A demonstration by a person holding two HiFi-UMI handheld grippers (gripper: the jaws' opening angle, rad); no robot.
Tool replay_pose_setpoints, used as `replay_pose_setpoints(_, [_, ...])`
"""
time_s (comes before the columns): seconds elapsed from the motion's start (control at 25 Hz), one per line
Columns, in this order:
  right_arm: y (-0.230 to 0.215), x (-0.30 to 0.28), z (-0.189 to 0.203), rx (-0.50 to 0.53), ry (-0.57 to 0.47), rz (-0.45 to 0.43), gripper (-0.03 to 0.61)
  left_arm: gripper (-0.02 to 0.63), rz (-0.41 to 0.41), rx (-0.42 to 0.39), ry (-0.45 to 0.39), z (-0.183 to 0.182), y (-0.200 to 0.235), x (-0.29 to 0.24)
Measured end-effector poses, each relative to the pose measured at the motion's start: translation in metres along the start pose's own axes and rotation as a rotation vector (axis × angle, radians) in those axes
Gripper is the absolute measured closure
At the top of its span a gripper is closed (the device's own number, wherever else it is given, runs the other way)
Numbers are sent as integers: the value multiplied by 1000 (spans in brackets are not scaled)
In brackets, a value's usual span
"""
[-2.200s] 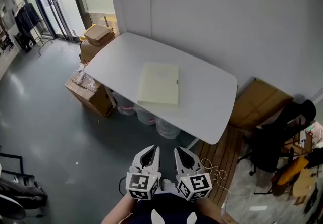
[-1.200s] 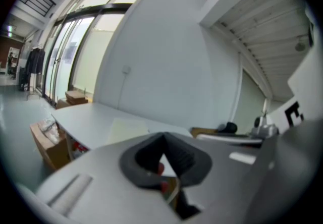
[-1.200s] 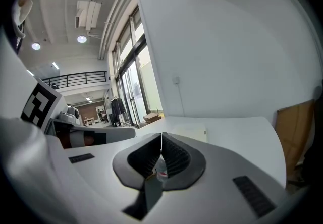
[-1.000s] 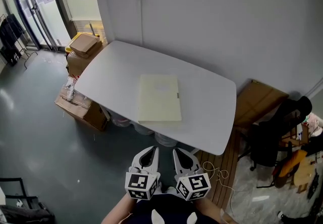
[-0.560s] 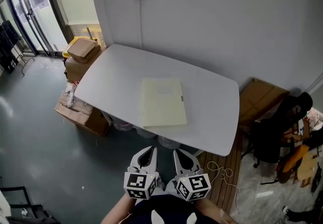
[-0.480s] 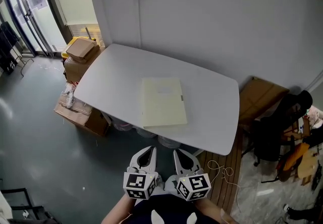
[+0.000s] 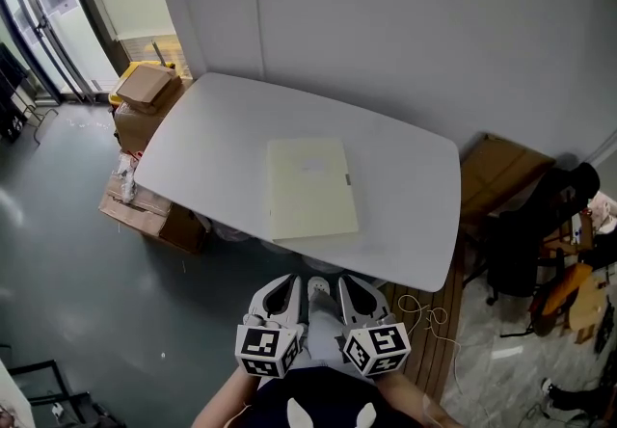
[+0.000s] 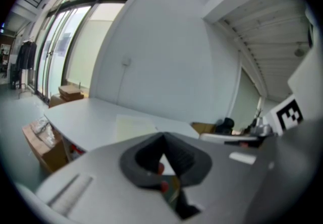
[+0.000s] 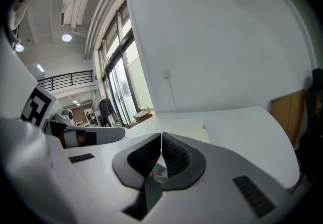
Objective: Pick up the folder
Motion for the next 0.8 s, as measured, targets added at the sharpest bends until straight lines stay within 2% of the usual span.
replay_pose_setpoints(0.2, [-18,-24,1,-20,18,7,568,609,-12,4,0,-6,18,-21])
replay_pose_setpoints(0.4, [-22,-51,-14,-20,6,-18,568,609,40,16,-22,-27,24,-41])
replay_pose_setpoints(0.8, [-36,-90,-28,-26,8,-27,568,609,29,-1,-9,-39,40,-77])
Point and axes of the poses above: the fingertips, and each gripper's own axes: x backward along the fingers, y to its left, z out of its underside, the point moved 1 cm from there along x, backward along the fingers, and after that the axes turned 8 degrees about -y, right-handed, at the moved point
